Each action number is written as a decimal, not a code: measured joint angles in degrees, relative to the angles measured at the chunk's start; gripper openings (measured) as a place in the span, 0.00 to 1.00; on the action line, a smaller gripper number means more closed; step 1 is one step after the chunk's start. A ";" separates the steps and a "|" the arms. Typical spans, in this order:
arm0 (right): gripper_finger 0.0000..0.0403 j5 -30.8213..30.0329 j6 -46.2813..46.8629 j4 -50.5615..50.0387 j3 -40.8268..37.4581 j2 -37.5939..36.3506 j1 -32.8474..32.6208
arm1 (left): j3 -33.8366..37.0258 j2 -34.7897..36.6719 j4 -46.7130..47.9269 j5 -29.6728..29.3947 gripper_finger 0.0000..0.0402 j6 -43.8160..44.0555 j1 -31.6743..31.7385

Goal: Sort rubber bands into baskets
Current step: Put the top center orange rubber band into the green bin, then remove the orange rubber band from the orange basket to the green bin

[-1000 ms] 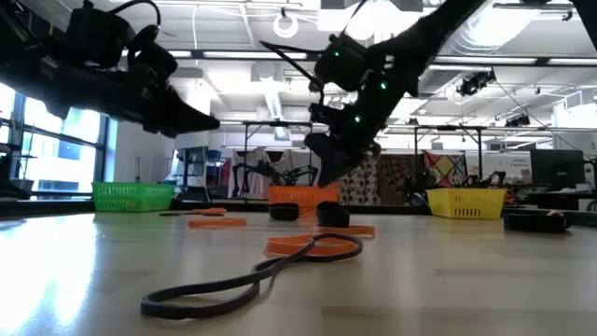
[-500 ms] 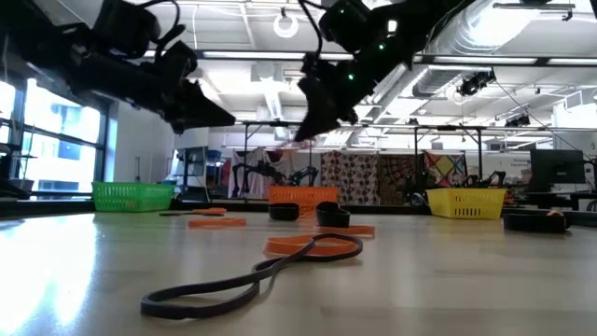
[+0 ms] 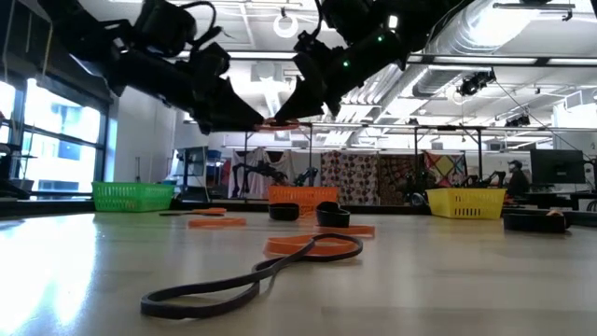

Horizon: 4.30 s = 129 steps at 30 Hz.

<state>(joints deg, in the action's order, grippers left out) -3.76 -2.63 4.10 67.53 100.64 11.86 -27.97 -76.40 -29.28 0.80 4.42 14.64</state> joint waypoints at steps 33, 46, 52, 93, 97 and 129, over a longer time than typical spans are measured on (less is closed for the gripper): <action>0.36 -6.68 -6.81 0.32 0.00 -0.15 1.88 | -4.30 15.24 28.71 -7.19 0.00 -1.45 14.86; 0.23 -4.98 -6.87 -3.46 0.00 -0.22 7.50 | -10.01 18.86 60.19 -21.58 0.00 10.22 22.71; 0.13 -3.68 -8.37 -4.76 -0.02 -0.22 8.44 | -10.03 18.77 66.61 -27.30 0.00 13.53 27.45; 0.10 -1.67 -10.50 -10.38 -0.04 -0.24 8.44 | -17.77 -1.58 68.96 -26.84 0.25 0.43 34.09; 0.14 -1.62 -10.37 -11.15 -0.04 -0.24 9.06 | -17.77 -0.66 68.96 -26.85 0.26 -0.64 34.09; 0.24 11.11 -9.81 -53.16 47.98 29.77 19.48 | -17.78 8.63 47.90 -5.84 0.02 -5.53 32.50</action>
<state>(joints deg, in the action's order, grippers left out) 7.35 -12.45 -49.06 115.51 130.41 31.33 -45.74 -67.77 18.62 -5.04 -1.11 47.13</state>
